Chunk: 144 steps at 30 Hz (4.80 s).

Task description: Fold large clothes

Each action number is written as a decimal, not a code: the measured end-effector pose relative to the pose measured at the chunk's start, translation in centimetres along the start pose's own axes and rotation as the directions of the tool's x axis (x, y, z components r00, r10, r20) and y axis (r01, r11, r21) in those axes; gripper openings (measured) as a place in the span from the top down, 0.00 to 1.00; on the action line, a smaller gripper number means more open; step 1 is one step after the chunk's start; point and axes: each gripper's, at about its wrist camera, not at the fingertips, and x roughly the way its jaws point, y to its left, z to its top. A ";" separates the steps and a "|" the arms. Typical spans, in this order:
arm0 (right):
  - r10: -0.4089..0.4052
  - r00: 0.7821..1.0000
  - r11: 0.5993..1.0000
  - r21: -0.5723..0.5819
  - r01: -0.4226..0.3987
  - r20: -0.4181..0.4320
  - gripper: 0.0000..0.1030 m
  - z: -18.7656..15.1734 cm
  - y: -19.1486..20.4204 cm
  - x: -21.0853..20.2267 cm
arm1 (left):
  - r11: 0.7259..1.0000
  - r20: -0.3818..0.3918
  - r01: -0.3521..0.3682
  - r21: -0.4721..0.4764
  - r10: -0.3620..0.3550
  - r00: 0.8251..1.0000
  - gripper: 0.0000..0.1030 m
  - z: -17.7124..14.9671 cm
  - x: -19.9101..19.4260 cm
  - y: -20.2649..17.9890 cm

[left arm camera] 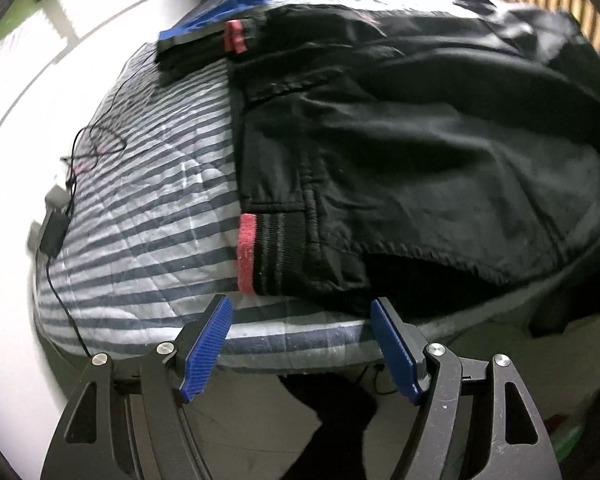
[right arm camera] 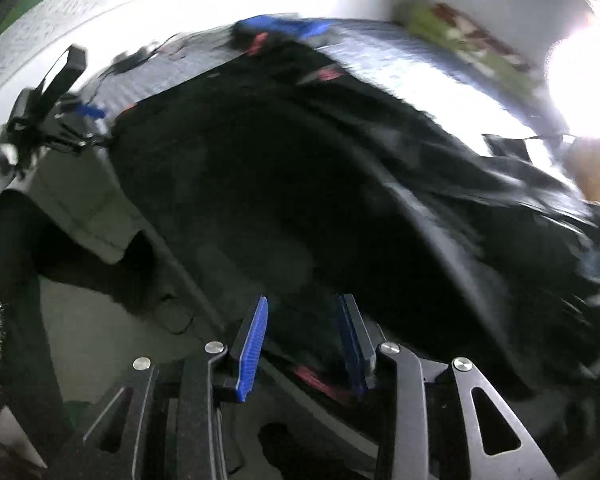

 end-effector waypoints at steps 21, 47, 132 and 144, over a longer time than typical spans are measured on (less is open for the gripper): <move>0.012 0.999 0.994 -0.111 -0.016 -0.036 0.68 1.9 2.8 2.8 | 0.985 0.065 -0.074 0.157 0.065 0.996 0.27 1.7 -0.2 -1.8; -0.140 0.989 0.975 -0.178 0.132 -0.035 0.61 0.6 1.4 2.6 | 1.000 0.297 0.004 -0.020 0.002 0.955 0.81 10.0 -7.3 1.1; -0.219 0.975 0.817 0.538 0.209 -0.045 0.56 4.2 -26.5 2.8 | 0.913 0.085 0.179 -0.367 -0.159 0.984 0.02 28.4 17.3 12.8; -0.224 0.973 0.815 0.540 0.212 -0.045 0.56 4.8 -26.8 3.5 | 0.890 0.162 0.245 -0.385 -0.196 0.967 0.60 30.4 16.7 12.0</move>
